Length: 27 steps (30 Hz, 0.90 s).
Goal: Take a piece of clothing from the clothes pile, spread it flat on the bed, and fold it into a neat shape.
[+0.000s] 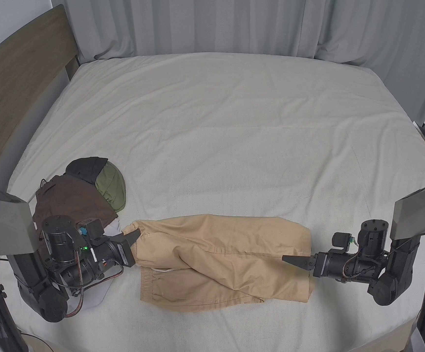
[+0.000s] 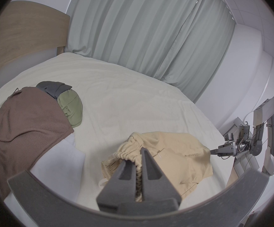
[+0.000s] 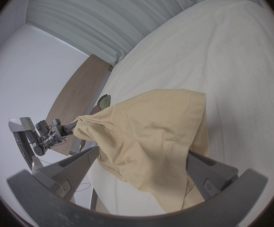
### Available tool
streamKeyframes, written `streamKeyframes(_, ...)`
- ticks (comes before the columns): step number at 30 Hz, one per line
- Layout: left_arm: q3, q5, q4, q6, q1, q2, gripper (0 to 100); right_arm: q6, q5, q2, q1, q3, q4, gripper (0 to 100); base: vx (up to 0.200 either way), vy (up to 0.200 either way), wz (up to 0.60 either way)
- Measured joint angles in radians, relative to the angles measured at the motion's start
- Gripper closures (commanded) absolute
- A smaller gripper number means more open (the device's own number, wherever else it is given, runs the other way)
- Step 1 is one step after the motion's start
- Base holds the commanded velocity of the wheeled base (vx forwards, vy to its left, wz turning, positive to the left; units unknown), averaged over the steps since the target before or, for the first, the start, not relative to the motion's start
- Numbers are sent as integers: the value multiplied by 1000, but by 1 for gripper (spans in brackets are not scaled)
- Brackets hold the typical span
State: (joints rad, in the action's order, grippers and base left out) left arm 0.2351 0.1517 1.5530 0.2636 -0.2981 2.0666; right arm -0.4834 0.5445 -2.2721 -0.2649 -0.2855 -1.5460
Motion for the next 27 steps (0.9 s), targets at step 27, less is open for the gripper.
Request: streamKeyframes(27, 5, 0, 0, 0, 8, 3, 100, 47, 141, 72, 99, 99, 1, 100, 0, 0, 0)
